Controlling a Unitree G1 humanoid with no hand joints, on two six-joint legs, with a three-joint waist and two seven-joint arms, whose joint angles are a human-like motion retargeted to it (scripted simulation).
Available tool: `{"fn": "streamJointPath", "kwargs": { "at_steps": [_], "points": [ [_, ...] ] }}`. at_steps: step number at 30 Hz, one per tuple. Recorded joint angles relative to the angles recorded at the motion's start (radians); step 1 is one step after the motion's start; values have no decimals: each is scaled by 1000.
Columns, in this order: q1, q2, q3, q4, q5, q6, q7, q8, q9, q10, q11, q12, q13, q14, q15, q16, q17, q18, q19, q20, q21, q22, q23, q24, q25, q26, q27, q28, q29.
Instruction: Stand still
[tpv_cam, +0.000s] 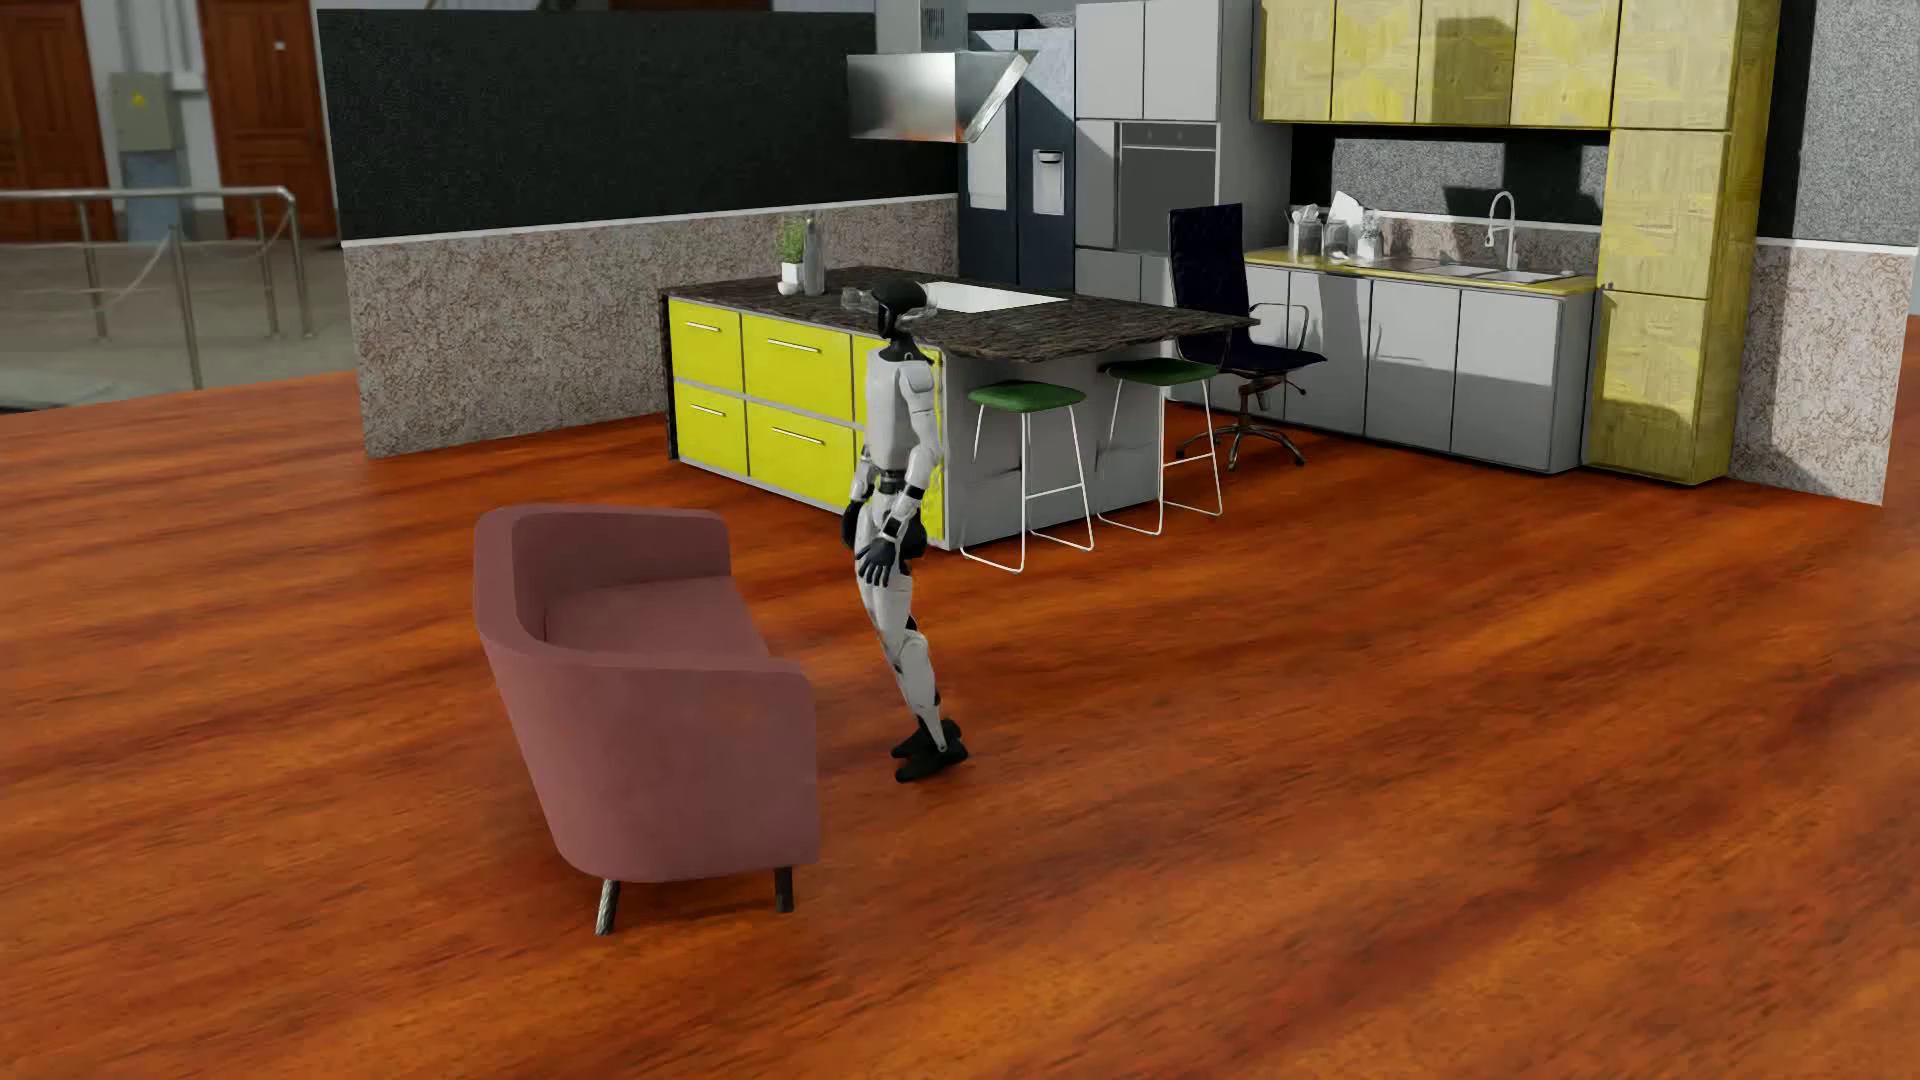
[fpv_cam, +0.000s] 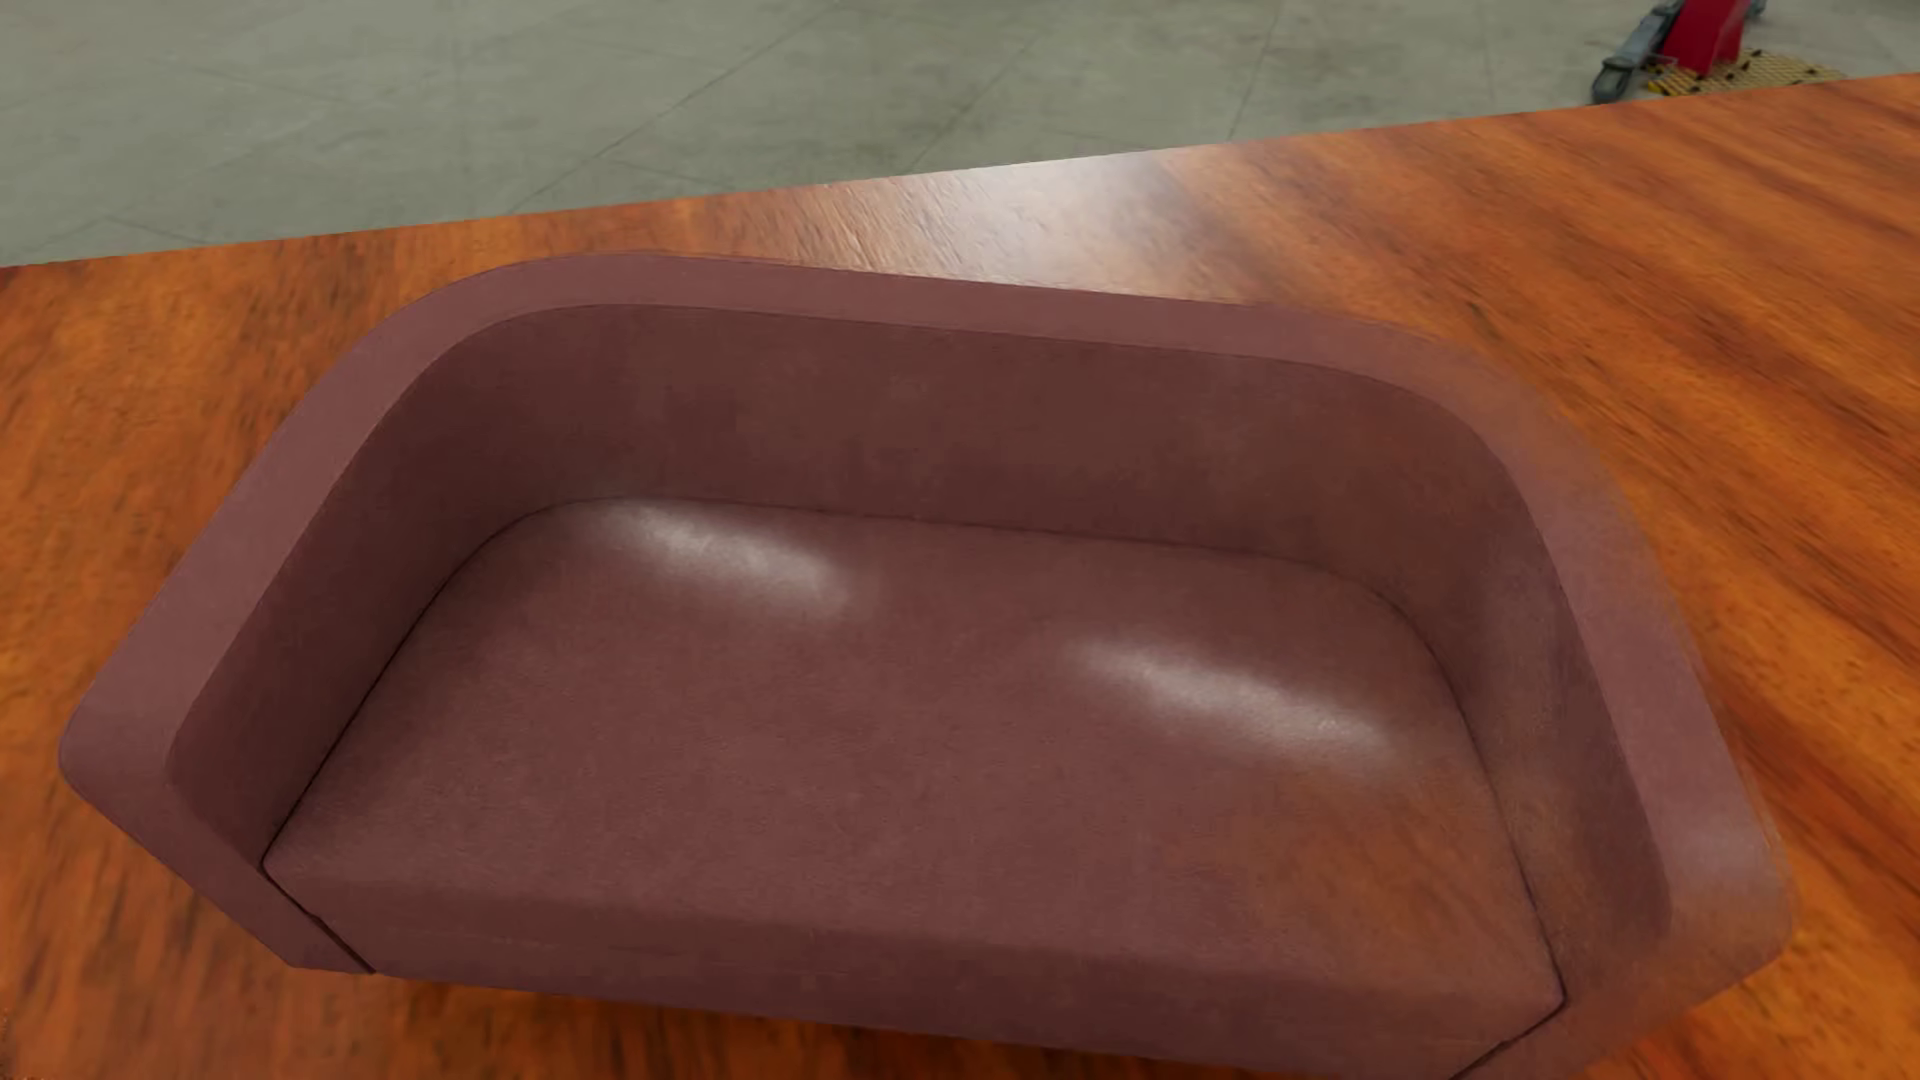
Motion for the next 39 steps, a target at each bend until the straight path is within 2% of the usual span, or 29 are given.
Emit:
{"fn": "streamJointPath", "kwargs": {
  "at_steps": [8, 21, 26, 34, 39],
  "points": [
    [3, -2, -3, -5, -2, -5, 0, 0, -6, -3, 3, -7, 3, -6, -5, -4, -7, 0, 0, -8, 17, 7, -3, 0, 0, 0, 0, 0, 0],
    [-1, -7, -12, 0, 2, -3, 0, 0, -15, -6, 4, -5, -1, -18, -11, -4, -2, 0, 0, -1, -29, 7, 8, 0, 0, 0, 0, 0, 0],
    [6, -4, -7, 2, 3, -5, 0, 0, -17, -12, 2, -11, 3, -23, -12, -5, -4, 0, 0, -4, -4, 19, 4, 0, 0, 0, 0, 0, 0],
    [0, -9, -7, 4, 6, -9, 0, 0, -12, -10, 3, -2, 6, -27, -11, 2, -2, 0, 0, 12, -48, 13, 19, 0, 0, 0, 0, 0, 0],
    [1, -6, -14, 4, 5, -12, 0, 0, -10, -10, 0, -2, -2, -30, -10, 6, -7, 0, 0, 8, -20, 13, 18, 0, 0, 0, 0, 0, 0]
  ]
}}
